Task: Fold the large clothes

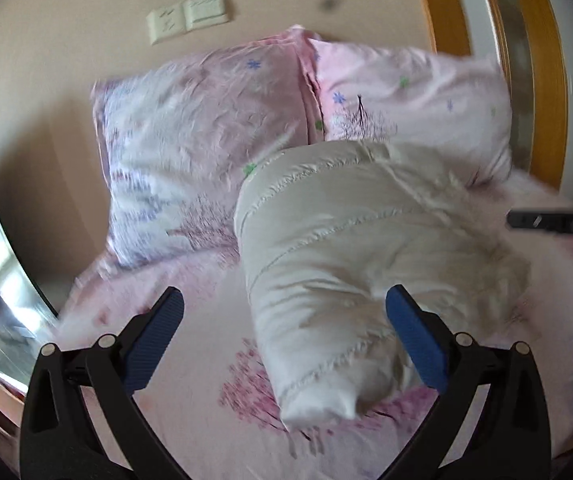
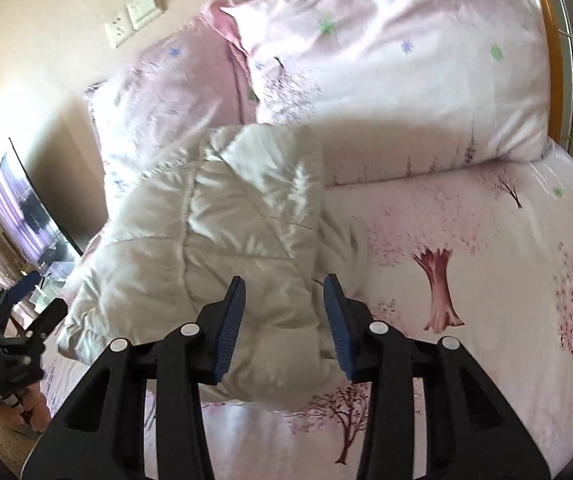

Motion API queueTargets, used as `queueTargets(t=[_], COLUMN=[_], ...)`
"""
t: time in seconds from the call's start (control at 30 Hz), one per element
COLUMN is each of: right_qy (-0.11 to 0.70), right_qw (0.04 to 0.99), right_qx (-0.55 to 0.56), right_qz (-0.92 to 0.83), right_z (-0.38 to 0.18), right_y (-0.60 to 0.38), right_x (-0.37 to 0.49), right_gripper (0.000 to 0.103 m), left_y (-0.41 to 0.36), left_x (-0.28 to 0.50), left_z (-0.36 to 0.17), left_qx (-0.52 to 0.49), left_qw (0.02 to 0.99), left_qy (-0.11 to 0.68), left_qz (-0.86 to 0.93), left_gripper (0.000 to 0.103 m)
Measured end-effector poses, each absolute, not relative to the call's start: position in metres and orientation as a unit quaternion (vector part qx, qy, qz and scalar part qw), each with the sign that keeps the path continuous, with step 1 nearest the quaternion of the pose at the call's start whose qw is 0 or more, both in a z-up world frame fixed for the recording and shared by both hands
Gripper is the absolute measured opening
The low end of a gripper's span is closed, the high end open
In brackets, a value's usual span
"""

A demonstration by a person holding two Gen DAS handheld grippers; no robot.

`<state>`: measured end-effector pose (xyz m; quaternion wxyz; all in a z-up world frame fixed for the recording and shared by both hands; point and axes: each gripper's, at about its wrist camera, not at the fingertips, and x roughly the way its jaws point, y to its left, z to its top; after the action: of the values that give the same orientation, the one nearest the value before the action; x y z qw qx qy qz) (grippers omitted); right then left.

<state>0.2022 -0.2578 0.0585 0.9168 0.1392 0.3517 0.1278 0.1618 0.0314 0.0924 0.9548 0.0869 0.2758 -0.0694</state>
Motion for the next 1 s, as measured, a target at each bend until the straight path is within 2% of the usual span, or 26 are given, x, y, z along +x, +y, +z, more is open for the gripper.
queueTargets(t=[0.13,0.23,0.3,0.47,0.6,0.7,0.83,1.0], right_qy=[0.352,0.364,0.4,0.463,0.459,0.426,0.383,0.35], right_qw=[0.92,0.92,0.91,0.872,0.877,0.895,0.915,0.932], right_qx=[0.103,0.079,0.054,0.129,0.115,0.108,0.112,0.096], right_qz=[0.136,0.124,0.093,0.097,0.084,0.076,0.057,0.028], right_z=[0.048,0.037,0.022,-0.008,-0.006,0.01,0.035,0.056], right_y=[-0.233,-0.223,-0.221,-0.246,-0.242,-0.243,-0.25,-0.253], right_x=[0.19,0.192,0.203,0.222,0.22,0.208,0.185,0.165], right_gripper=[0.04,0.04,0.04,0.045,0.047,0.048,0.071,0.09], left_y=[0.043,0.043,0.041,0.047,0.053,0.057,0.061,0.061], left_x=[0.157,0.156,0.154,0.154,0.15,0.145,0.138,0.132], left_z=[0.092,0.086,0.083,0.083,0.084,0.085,0.086,0.082], left_qx=[0.039,0.042,0.055,0.042,0.03,0.022,0.02,0.025], left_qw=[0.95,0.949,0.95,0.953,0.954,0.954,0.954,0.949], left_qy=[0.3,0.304,0.302,0.297,0.293,0.293,0.294,0.311], left_qz=[-0.083,-0.076,-0.059,-0.051,-0.056,-0.056,-0.051,-0.04], left_gripper=[0.101,0.101,0.101,0.101,0.101,0.101,0.101,0.101])
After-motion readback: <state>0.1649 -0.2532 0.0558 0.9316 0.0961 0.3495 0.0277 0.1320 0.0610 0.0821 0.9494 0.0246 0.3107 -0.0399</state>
